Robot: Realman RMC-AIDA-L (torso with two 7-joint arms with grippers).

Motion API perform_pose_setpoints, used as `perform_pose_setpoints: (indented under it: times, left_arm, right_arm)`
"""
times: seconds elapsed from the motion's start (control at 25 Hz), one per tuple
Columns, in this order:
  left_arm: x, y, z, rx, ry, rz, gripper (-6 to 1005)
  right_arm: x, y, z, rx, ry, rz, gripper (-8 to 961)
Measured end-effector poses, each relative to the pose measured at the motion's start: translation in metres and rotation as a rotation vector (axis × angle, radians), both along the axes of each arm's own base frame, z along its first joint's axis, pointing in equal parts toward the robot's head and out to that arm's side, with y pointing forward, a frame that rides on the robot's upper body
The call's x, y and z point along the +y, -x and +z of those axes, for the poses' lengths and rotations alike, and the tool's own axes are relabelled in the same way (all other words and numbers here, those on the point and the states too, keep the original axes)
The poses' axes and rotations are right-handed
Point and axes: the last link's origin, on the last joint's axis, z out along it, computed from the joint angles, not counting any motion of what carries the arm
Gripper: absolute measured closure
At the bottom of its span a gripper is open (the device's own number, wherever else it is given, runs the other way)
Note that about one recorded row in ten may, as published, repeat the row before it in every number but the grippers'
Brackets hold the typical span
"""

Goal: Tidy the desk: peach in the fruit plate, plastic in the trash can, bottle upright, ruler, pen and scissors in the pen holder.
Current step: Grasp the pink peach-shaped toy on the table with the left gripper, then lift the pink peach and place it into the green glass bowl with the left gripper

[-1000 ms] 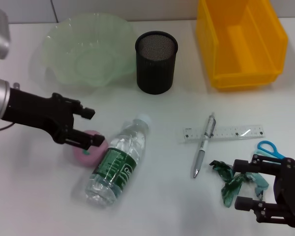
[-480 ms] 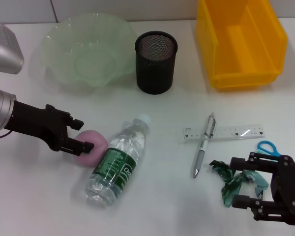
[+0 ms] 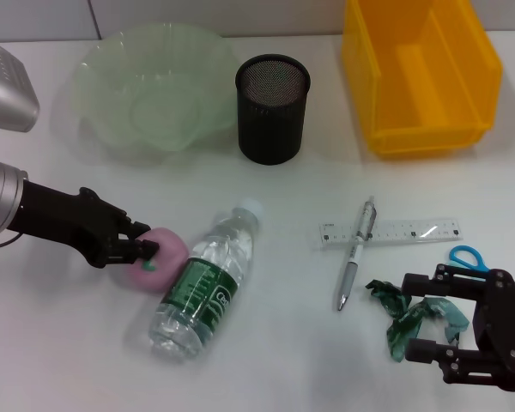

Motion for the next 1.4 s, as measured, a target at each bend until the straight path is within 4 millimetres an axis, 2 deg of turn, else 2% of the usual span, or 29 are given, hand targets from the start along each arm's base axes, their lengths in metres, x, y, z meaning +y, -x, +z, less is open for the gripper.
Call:
perform_pose_setpoints:
  times: [0.16, 0.36, 0.52, 0.68, 0.84, 0.88, 0.92, 1.0, 1.08, 1.12, 1.16, 1.2, 1.4]
  left_arm:
    - [-0.002, 0.001, -0.001, -0.003, 0.004, 0.005, 693]
    - [-0.002, 0.002, -0.001, -0.006, 0.008, 0.004, 829]
    - [-0.004, -0.001, 0.005, -0.085, -0.033, -0.012, 937]
    - [-0.003, -0.003, 0.015, -0.142, -0.084, -0.030, 957]
    - [0.009, -0.008, 0.048, -0.320, -0.297, -0.059, 956]
    - [0.009, -0.008, 0.048, -0.320, -0.297, -0.059, 956]
    - [0.020, -0.008, 0.056, -0.368, -0.398, -0.040, 956]
    - [0.037, -0.010, 0.060, -0.388, -0.506, -0.015, 954]
    - [0.044, -0.011, 0.060, -0.389, -0.540, -0.006, 951]
    - [0.071, -0.019, 0.054, -0.359, -0.627, 0.030, 950]
    - [0.071, -0.019, 0.054, -0.359, -0.627, 0.030, 949]
    - [0.083, -0.026, 0.046, -0.339, -0.635, 0.041, 948]
    - [0.098, -0.033, 0.031, -0.281, -0.671, 0.033, 942]
  right_arm:
    - [0.000, 0.000, 0.000, 0.000, 0.000, -0.001, 245]
    - [-0.001, -0.001, 0.000, 0.001, 0.000, -0.004, 245]
    - [-0.002, -0.001, 0.000, 0.002, 0.001, -0.004, 245]
    - [-0.002, -0.001, 0.000, 0.003, 0.002, -0.005, 245]
    - [-0.002, 0.000, 0.000, 0.005, 0.005, -0.009, 245]
    - [-0.001, 0.000, 0.000, 0.007, 0.005, -0.009, 245]
    - [-0.001, 0.000, 0.000, 0.010, 0.004, -0.007, 245]
    - [-0.001, 0.001, 0.000, 0.010, 0.004, -0.006, 245]
    - [0.000, 0.001, 0.000, 0.012, 0.004, -0.003, 245]
    - [0.001, 0.003, 0.000, 0.015, 0.006, 0.004, 245]
    - [0.001, 0.003, 0.000, 0.015, 0.006, 0.004, 245]
    - [0.003, 0.005, -0.001, 0.018, 0.009, 0.009, 245]
    - [0.004, 0.011, -0.007, 0.032, 0.017, 0.019, 245]
